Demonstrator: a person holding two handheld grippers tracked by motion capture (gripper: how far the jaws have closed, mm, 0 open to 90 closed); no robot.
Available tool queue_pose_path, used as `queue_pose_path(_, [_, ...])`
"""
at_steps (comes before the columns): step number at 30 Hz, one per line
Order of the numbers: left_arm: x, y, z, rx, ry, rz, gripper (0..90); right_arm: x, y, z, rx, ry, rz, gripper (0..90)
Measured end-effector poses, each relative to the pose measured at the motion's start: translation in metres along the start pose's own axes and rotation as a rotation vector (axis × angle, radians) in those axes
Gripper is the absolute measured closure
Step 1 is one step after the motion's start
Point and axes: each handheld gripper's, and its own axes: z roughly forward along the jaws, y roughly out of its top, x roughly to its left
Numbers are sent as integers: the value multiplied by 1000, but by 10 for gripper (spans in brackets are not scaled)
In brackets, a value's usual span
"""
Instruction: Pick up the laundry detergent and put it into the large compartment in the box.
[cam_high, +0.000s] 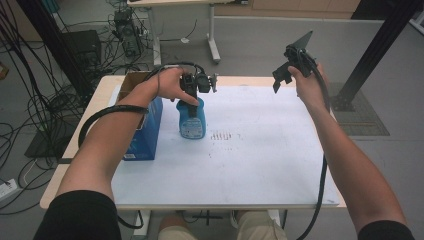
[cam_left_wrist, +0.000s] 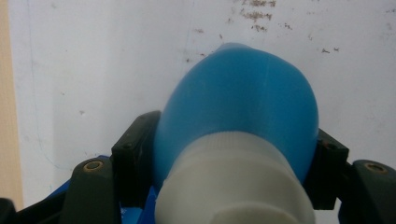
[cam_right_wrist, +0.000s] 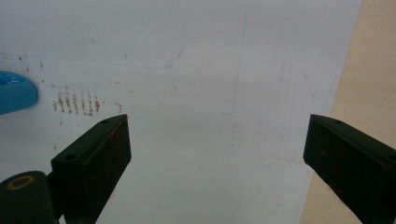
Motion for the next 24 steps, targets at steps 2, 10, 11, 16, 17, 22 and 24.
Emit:
queue_pose_path(2, [0,0,0,1,0,-1,333,0,0,0,0,0,2,72])
queue_pose_path(10, [1,0,0,3,-6,-5,334,1,1,1,2,2,0,72])
queue_pose_path(11, [2,0,0,1,-6,-5,334,0,1,1,3,3,-1,72])
queue_pose_path(16, [1,0,0,1,-7,-8,335,1,1,1,4,3,-1,72])
queue_pose_path(17, [2,0,0,3,-8,-9,335,0,1,1,4,4,-1,72])
queue_pose_path(22, [2,0,-1,4,-8,-10,336,0,0,1,2,4,-1,72])
queue_pose_path(24, [1,0,-1,2,-8,-10,337,1,1,1,3,3,-2,72])
